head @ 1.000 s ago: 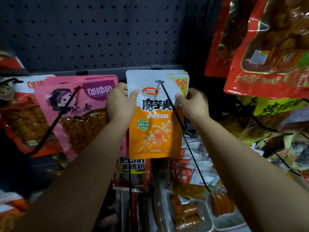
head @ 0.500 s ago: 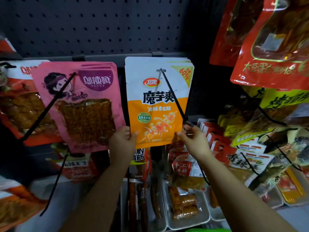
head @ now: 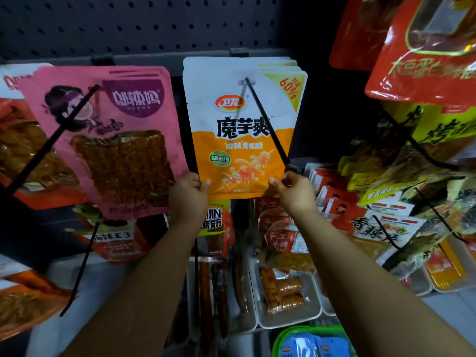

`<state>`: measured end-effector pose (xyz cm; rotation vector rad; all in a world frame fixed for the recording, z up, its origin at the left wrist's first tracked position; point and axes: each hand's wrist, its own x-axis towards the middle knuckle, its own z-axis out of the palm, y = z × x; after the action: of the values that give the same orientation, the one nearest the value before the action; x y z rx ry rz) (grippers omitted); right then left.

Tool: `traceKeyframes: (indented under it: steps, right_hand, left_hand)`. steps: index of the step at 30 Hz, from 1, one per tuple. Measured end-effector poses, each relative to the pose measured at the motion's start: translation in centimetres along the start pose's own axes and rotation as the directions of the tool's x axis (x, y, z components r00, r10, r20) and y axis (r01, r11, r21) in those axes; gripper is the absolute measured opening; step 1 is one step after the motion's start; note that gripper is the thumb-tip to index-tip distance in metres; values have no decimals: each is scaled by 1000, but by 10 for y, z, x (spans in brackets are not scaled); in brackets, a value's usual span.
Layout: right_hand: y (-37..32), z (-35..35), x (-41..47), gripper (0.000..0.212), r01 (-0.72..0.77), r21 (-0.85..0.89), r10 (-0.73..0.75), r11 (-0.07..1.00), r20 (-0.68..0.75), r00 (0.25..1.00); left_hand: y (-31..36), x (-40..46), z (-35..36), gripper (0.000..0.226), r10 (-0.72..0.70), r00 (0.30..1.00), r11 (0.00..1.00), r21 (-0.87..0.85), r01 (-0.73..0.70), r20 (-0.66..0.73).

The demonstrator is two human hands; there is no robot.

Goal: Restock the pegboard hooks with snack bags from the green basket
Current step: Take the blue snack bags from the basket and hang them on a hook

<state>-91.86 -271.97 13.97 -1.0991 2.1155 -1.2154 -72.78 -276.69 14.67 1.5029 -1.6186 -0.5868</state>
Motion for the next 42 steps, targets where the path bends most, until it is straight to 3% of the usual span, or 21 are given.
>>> traceKeyframes:
  steps: [4,8,10,12,15,18,22,27,29,32,36,39,42]
  right_hand:
    - [6,-5,-16,31,-19,28,18,999,36,999]
    - [18,-22,-47,38,-51,152,50,987,14,999]
    - [30,-37,-67,29,-49,220,53,974,-11,999]
    - [51,-54,-93,11,-60,286,68,956,-18,998]
    - [96,-78,-141,22,-114,343,130,932,-24,991]
    - [156,-102,-184,20,-169,362,221,917,-108,969]
    - [251,-123,-229,26,-374,268,406,888,-71,911]
    - [403,-94,-267,14,-656,-2,650,754,146,746]
    - [467,-74,-278,5,-691,-163,710,704,209,673]
    - [565,-42,-286,19,-717,-301,778,628,212,592]
    - [674,-8,-281,30,-691,-443,811,572,180,557]
    - [736,13,-266,35,-636,-499,776,589,129,617]
    - [783,28,-245,50,-562,-489,681,667,95,726]
  left_hand:
    - [-9,-19,-5,13,4,999,1000,-5,-4,39]
    - [-33,-54,-23,13,-42,999,999,30,41,26]
    - [-35,-76,-29,11,-66,997,997,-31,67,26]
    - [-29,-103,-28,9,-82,991,992,-89,92,110]
    - [-16,-148,-14,24,-26,963,995,-91,52,270]
    - [-5,-189,10,19,111,922,993,-88,-84,371]
    - [-12,-246,68,25,127,780,984,-174,-24,612]
    - [-103,-340,185,20,-75,518,982,-26,185,852]
    - [-157,-379,233,13,-173,430,969,75,235,886]
    - [-245,-434,305,15,-292,324,954,249,170,900]
    - [-337,-485,399,31,-432,106,894,410,183,896]
    - [-381,-503,456,48,-603,117,795,584,163,789]
    - [-416,-518,498,58,-668,151,742,638,206,729]
